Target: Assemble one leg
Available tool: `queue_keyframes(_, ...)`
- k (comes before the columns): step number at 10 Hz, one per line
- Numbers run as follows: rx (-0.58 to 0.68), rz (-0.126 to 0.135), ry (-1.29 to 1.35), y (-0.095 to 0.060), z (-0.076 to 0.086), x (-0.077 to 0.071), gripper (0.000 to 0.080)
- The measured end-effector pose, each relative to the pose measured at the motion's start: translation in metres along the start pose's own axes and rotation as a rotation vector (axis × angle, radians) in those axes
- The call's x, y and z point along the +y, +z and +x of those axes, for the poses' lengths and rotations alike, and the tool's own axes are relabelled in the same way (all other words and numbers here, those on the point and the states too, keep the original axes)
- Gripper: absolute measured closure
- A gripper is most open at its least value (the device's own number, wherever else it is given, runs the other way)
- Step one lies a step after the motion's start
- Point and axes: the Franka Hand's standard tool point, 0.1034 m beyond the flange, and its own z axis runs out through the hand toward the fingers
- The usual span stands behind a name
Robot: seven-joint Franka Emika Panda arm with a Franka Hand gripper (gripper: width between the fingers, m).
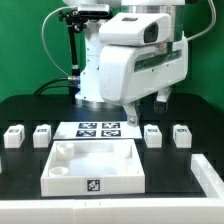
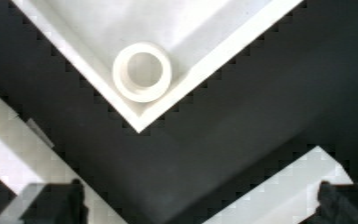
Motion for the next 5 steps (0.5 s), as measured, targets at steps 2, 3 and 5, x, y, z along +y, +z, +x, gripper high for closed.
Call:
queue_keyframes(2,-0.001,0.001,0.0,0.0006,-0.0002,-0.0001,0.015)
queue_keyframes(3,-0.001,0.001,0.0,0.0006,-0.0002,-0.0001,0.015)
queue_keyframes(5,-0.001,0.001,0.0,0.0008,-0.0002,-0.0002,0.015)
